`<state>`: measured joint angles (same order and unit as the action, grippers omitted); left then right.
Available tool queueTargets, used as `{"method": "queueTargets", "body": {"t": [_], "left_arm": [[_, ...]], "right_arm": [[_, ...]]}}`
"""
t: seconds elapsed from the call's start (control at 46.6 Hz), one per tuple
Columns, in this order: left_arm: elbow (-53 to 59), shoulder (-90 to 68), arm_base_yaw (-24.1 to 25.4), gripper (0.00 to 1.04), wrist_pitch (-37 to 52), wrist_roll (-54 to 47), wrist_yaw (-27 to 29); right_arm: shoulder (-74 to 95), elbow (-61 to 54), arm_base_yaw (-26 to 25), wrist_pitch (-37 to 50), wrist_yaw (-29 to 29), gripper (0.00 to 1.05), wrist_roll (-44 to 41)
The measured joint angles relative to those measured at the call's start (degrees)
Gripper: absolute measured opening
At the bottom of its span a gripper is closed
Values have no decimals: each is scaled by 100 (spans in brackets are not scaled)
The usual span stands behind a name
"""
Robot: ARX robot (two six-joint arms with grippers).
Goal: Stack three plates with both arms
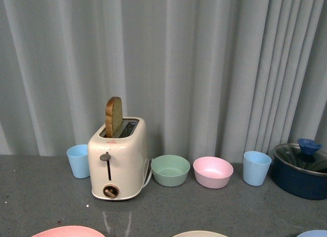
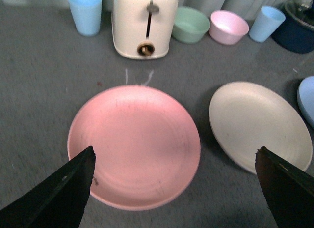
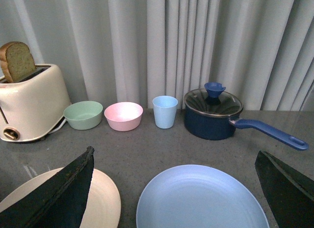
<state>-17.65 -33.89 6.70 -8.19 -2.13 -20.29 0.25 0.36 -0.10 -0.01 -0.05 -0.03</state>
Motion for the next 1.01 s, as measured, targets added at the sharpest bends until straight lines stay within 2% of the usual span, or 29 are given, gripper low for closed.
{"method": "queueTargets", "body": {"t": [0.064,0.15,0.451,0.666,0.794,1.009], "left_arm": [[-472,-1001,-7,98,527,-221,-87],[-1008,-2116,-48,98,772,-426,70],[-2806,-5525,-96,98,195,-1082,256],[-3532,-6684,105,98,-70,-1425,398],[-3799,-7208,398,98,-118,-1718,564],[-4059,-7582,848,98,-348,-1991,356]], "right_arm": [[0,0,0,0,-2,97,0],[0,0,0,0,0,97,0],[0,0,0,0,-2,97,0],[0,0,0,0,0,97,0],[0,0,0,0,-2,97,0],[0,0,0,0,0,97,0]]}}
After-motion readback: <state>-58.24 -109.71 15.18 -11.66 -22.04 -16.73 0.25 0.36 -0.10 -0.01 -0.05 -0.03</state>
